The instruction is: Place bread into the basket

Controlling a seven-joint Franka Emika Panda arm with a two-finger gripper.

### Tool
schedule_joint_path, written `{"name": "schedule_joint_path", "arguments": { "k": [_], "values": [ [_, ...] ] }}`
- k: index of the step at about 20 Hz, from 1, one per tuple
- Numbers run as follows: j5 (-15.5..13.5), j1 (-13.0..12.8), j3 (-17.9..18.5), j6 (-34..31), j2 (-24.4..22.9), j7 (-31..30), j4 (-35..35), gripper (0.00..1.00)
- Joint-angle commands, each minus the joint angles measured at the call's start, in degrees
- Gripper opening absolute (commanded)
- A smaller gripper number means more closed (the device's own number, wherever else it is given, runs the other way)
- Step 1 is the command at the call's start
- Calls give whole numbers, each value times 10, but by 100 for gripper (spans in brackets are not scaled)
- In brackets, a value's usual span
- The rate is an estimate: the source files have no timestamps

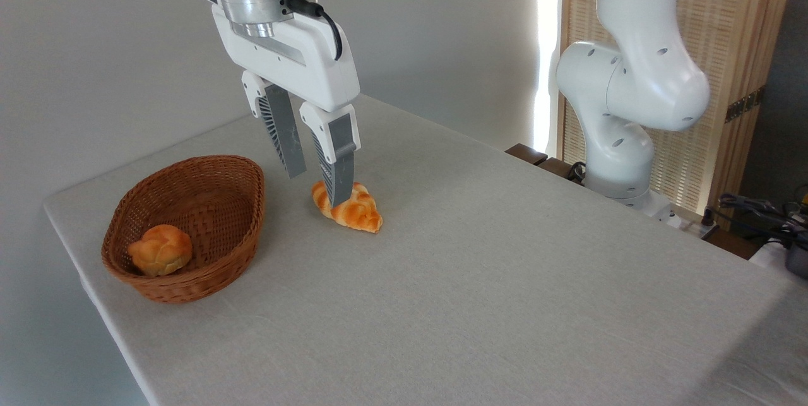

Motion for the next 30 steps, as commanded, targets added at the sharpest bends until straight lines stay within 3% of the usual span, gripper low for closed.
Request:
{"name": "schedule_joint_path", "arguments": {
  "k": [1, 11, 17, 23, 26, 30],
  "values": [
    [4, 0, 3, 3, -3, 6, -4, 100],
    [2, 0, -3, -1, -3, -2, -7, 100],
    [0, -8, -16, 1, -15, -53, -45, 100],
    [0, -9, -63, 1, -21, -72, -81, 100],
    [0, -32, -71, 3, -20, -97, -94, 100],
    [7, -33, -150, 50, -14, -48, -117, 100]
  ]
}}
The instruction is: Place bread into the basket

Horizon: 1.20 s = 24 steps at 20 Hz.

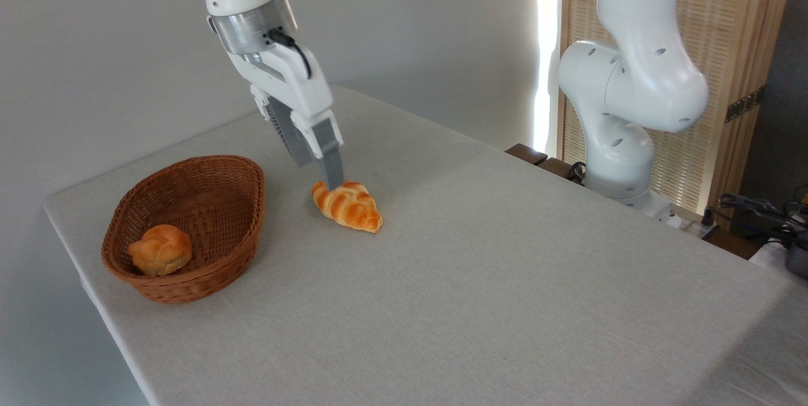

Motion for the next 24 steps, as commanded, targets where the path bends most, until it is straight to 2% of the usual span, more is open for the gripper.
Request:
{"name": "schedule_joint_path", "arguments": {
  "k": [1, 10, 16, 18, 22, 24],
  "values": [
    [7, -2, -53, 40, -9, 63, -36, 100],
    [10, -3, -140, 35, -10, 352, -59, 100],
    [48, -3, -143, 42, -6, 556, -85, 100],
    [65, -2, -143, 46, -1, 587, -89, 100],
    [70, -8, -144, 85, 3, 592, -129, 100],
    [83, -12, -144, 101, 6, 592, -141, 100]
  ]
}}
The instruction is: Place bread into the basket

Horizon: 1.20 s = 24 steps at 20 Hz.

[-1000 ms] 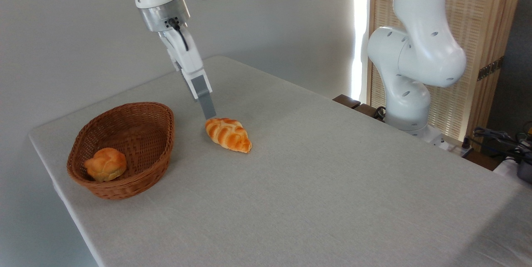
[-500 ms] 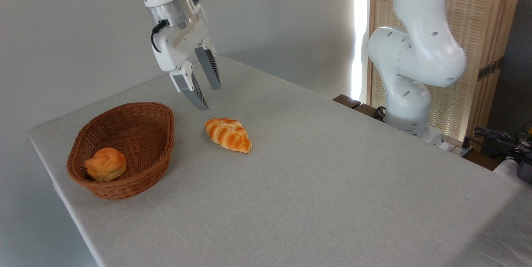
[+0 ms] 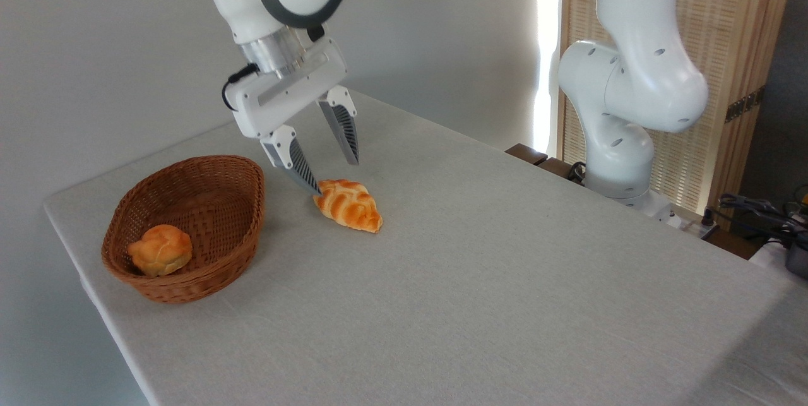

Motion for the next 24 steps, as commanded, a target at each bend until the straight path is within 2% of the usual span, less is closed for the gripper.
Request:
{"name": "schedule_joint_path", "arguments": {
  "k": [1, 5, 13, 15, 17, 19, 20, 24],
  "values": [
    [22, -8, 1, 30, 4, 12, -27, 100],
    [34, -10, 0, 33, 13, 12, -34, 100],
    [39, -10, -7, 37, 21, 12, -45, 100],
    [42, -10, -8, 37, 21, 12, -45, 86],
    [42, -10, -8, 37, 23, 12, -45, 67],
    [42, -10, -8, 37, 28, 12, -45, 42],
    [42, -10, -8, 37, 28, 12, -45, 36],
    [42, -10, -8, 37, 32, 12, -45, 33]
  ]
}}
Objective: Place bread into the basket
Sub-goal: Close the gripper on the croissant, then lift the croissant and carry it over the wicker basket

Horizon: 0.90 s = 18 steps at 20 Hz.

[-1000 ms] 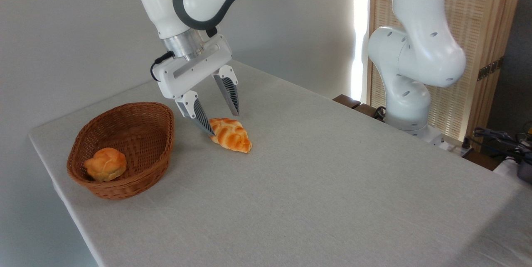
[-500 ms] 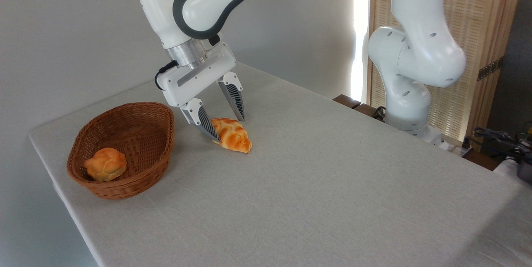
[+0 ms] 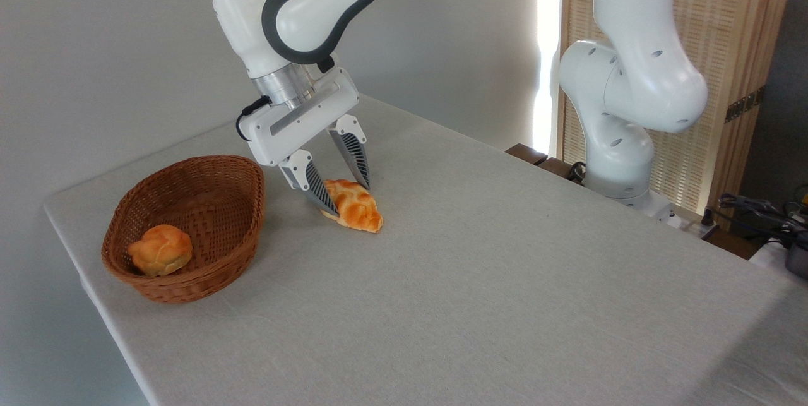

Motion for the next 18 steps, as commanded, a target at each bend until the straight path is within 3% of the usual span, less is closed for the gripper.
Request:
{"name": "schedule_joint_path", "arguments": {
  "k": [1, 15, 18],
  "values": [
    [9, 0, 0, 10, 4, 11, -6, 33],
    [9, 0, 0, -3, 0, 11, -3, 34],
    [7, 0, -4, -40, -1, 6, 19, 34]
  ]
}}
